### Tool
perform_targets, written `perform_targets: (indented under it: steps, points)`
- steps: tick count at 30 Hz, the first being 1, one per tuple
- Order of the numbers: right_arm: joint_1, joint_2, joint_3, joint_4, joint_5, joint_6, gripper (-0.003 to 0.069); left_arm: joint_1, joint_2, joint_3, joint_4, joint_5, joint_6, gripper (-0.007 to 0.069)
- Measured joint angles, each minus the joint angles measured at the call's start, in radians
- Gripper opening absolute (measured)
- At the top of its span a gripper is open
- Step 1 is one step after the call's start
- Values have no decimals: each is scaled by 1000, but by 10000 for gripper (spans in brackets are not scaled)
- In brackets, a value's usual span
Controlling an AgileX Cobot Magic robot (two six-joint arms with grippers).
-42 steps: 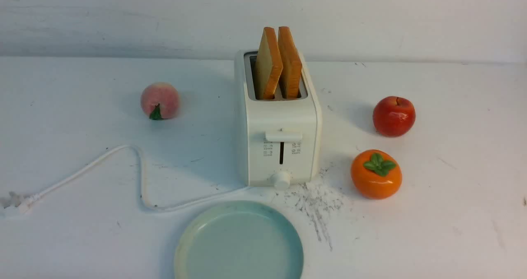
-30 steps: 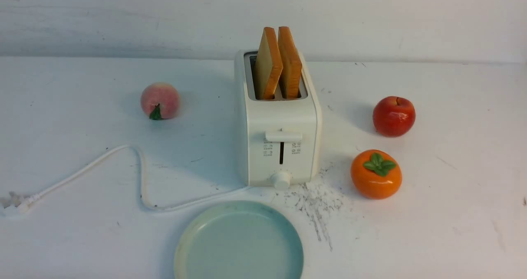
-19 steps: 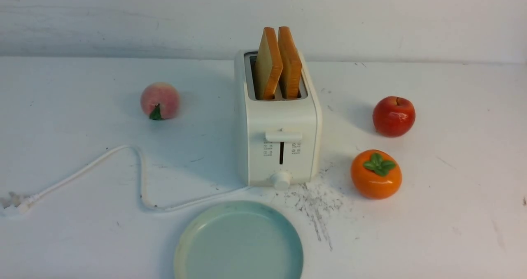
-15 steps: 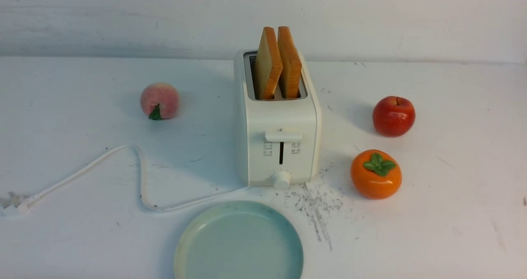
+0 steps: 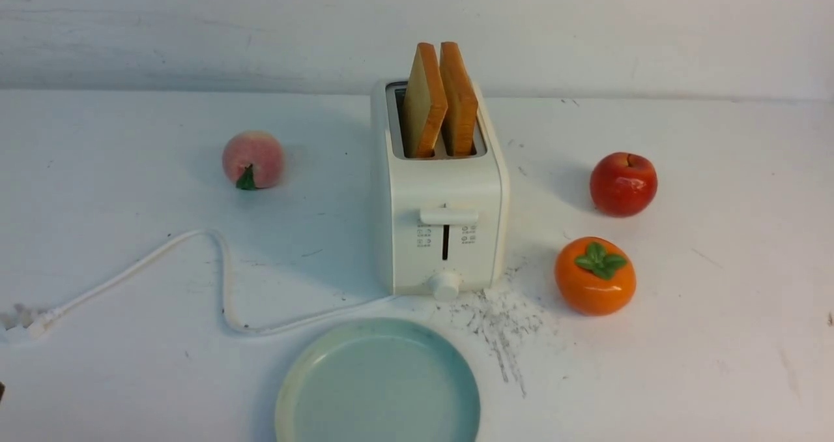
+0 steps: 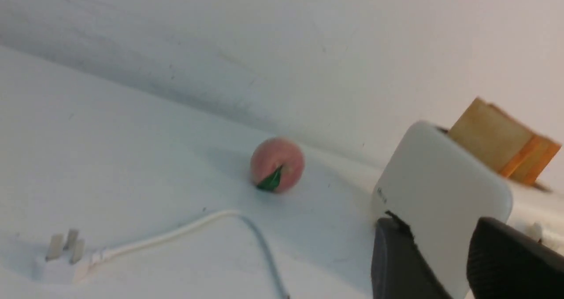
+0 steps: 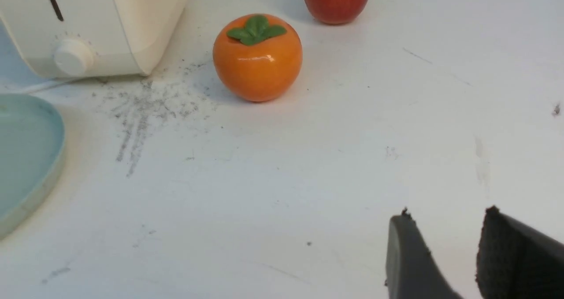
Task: Take toasted bread from bread machine on white table place on plate.
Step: 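Reach for a toast slice standing in the toaster with the left gripper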
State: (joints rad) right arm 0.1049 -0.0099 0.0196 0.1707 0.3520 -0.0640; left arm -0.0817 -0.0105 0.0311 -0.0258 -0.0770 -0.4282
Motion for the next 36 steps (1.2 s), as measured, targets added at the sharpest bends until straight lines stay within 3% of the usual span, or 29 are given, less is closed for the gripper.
perform_targets:
  steps: [3,5,6,10,17,21,23,27,28,29,30,32,33,36]
  points:
    - [0,0,5,121,-48,0,240,0,0,0,-1,-51,-42,237]
    - [0,0,5,300,-163,1,240,0,0,0,-1,-134,-104,237]
    - [0,0,5,312,-172,1,240,0,0,0,-1,-142,-109,237]
    - [0,0,5,529,-324,2,240,0,0,0,-12,-334,-185,215]
    - [0,0,-19,720,-454,2,240,0,44,-174,-20,-311,-255,-14]
    - [0,4,-137,703,-380,-28,230,0,138,-334,101,-194,-263,-14]
    - [0,56,-267,665,-263,-69,189,0,238,-455,195,-34,-279,-14]
    - [0,233,-424,603,-42,-109,95,0,414,-600,241,269,-320,-14]
    - [0,352,-498,546,82,-117,30,0,516,-664,217,455,-318,-14]
    - [0,406,-522,518,132,-118,1,0,563,-689,203,538,-310,-14]
    - [0,432,-527,511,156,-119,-1,0,574,-695,192,558,-302,-14]
    - [0,544,-570,437,247,-121,-17,0,677,-747,133,745,-235,-14]
    - [0,639,-594,379,305,-123,-16,0,783,-785,62,877,-138,-14]
    - [0,719,-604,332,336,-124,-10,0,875,-816,-37,963,-14,-14]
